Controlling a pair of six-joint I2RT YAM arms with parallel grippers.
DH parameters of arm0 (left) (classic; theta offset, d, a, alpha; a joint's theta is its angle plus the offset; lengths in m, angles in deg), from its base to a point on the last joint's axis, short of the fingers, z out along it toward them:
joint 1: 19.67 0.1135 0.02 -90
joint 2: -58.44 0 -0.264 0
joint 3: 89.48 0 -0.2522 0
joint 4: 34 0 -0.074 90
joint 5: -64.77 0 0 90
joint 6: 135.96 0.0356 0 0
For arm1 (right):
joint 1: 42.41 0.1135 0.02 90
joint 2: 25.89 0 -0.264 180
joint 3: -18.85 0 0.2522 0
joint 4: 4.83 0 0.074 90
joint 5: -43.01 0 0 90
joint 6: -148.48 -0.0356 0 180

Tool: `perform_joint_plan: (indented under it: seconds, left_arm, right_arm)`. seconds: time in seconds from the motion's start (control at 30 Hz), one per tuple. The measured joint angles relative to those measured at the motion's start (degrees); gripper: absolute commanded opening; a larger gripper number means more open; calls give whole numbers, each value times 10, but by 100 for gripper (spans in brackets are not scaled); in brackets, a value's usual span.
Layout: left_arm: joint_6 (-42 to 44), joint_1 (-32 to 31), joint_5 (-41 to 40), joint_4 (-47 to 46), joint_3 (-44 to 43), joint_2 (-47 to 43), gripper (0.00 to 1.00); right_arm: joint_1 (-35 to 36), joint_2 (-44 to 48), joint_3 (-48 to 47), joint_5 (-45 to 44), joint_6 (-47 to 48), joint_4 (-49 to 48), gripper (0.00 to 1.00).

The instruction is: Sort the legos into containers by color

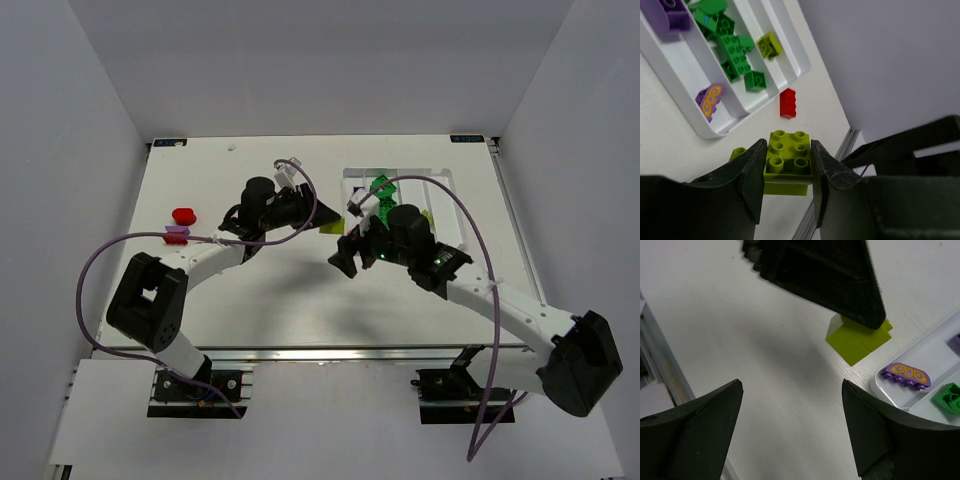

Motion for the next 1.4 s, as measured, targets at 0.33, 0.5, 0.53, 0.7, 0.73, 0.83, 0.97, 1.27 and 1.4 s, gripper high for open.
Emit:
perform_joint_plan:
  seconds: [0.33,0.5,0.53,0.7,0.73,0.83,0.97,1.27,1.4]
  left_arm:
    - [-61,1,-22,-159,64,-4,0]
    - [-70,1,-29,-175,86,-13,0]
    - [-71,1,-30,-177,87,-16,0]
    - [-81,1,-31,-197,94,-28,0]
    - [-83,1,-31,-202,94,-28,0]
    - [-85,1,-31,-207,95,-28,0]
    - [-91,1,-31,-212,101,-28,0]
    - [-97,3,-44,-221,105,-28,0]
    - [-92,3,-47,-217,105,-29,0]
  right_arm:
    - [-1,-102,-54,-95,-201,-22,75]
    - [-1,-105,-60,-137,-237,-41,72]
    - [-1,-105,-60,-143,-240,-52,72]
    - [-2,-105,-60,-151,-252,-81,67]
    - [-2,-106,-60,-151,-255,-84,67]
    - [-2,-115,-60,-156,-258,-92,64]
    - [-2,-126,-59,-169,-257,-99,59]
    - [15,-133,-40,-204,-224,-153,28]
    - [16,-136,-40,-207,-220,-155,6]
